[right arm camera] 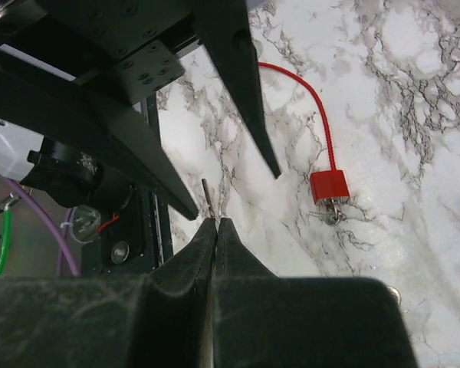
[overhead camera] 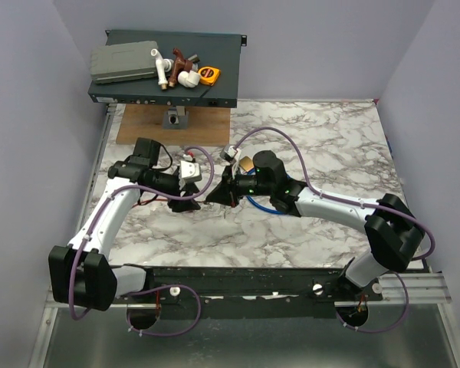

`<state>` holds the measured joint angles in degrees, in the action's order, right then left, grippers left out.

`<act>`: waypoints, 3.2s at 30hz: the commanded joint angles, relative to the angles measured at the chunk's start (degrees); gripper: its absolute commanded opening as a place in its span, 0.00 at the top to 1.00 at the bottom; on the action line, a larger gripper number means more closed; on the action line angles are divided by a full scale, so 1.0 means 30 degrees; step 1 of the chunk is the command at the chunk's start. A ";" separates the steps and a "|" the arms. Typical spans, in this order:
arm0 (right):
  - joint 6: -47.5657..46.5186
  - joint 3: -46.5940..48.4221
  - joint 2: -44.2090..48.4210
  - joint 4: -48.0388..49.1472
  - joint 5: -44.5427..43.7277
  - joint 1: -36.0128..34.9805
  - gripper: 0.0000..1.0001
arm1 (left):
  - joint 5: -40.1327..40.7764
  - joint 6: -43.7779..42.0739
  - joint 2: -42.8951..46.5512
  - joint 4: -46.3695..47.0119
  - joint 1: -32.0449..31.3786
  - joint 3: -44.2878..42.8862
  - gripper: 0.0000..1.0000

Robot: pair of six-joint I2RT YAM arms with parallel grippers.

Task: Unlock with the key
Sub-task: Pick up the key from the center of the board, then pick up the lock from the center of the board.

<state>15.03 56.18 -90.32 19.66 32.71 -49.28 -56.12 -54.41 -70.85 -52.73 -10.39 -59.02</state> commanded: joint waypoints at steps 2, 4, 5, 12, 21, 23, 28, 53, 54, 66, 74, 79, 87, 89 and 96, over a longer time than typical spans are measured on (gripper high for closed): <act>0.0229 0.0649 0.0343 0.0479 0.0783 0.0012 0.99 | -0.1647 -0.1058 -0.0631 -0.1343 -0.0256 -0.0909 0.61; 0.0206 0.0609 0.0346 0.0478 0.0874 0.0018 0.99 | -0.1793 -0.1008 -0.0626 -0.1462 -0.0299 -0.1007 0.72; 0.0284 0.0572 0.0380 0.0518 0.0896 0.0018 1.00 | -0.1749 -0.0969 -0.0612 -0.1481 -0.0362 -0.1034 0.82; 0.0577 0.0489 0.0660 0.1012 0.1185 0.0015 0.90 | -0.1281 -0.0929 -0.0759 -0.2133 -0.0549 -0.1341 1.00; -0.0252 0.1003 0.1447 -0.0654 0.2110 0.1120 0.56 | -0.1168 -0.0147 -0.0834 -0.3489 -0.0553 -0.2869 1.00; -0.0436 0.1020 0.1622 -0.0640 0.2460 0.1160 0.55 | -0.1490 0.0200 -0.1496 -0.4317 -0.0551 -0.3536 1.00; -0.0151 0.0757 0.1407 0.0312 0.3066 0.1149 0.56 | -0.2401 0.0354 -0.1820 -0.5177 -0.0553 -0.3767 1.00; 0.0299 0.0345 0.0146 0.1959 0.4762 0.1088 0.64 | -0.3065 0.1007 -0.1637 -0.5138 -0.0550 -0.4409 1.00; 0.0300 0.0367 0.0068 0.1886 0.4889 0.1084 0.64 | -0.3035 0.1024 -0.1666 -0.5133 -0.0549 -0.4441 1.00; 0.0219 0.0353 0.0010 0.1751 0.4488 0.0898 0.99 | -0.2967 0.1226 -0.1521 -0.4904 -0.0551 -0.4391 1.00; 0.0840 -0.0029 0.0828 0.0275 0.3362 0.1259 0.99 | -0.1578 0.2621 -0.1102 -0.3680 -0.0575 -0.4540 0.54; 0.2143 -0.1886 0.2663 0.0084 0.2406 0.2747 0.99 | 0.1293 0.1961 -0.1374 -0.5155 -0.0549 -0.6780 0.26; 0.2642 -0.4409 0.8116 -0.3535 -0.8117 0.4090 0.99 | 0.3993 0.1168 -0.3725 -0.7568 -0.2378 -1.1540 0.14; 0.2834 -0.4354 0.9203 -0.4833 -1.0338 0.4199 0.99 | 0.4753 0.0795 -0.4012 -0.6951 -0.4051 -1.1278 0.14; 0.3908 -0.3816 1.2852 -0.9171 -1.7468 0.4384 0.99 | 0.3528 -0.0454 -0.6487 -0.4779 -0.7226 -1.1118 0.12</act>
<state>24.21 43.66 -56.69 2.50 -2.04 -36.64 -44.38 -51.88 -85.36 -69.93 -28.99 -91.50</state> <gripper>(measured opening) 0.009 0.877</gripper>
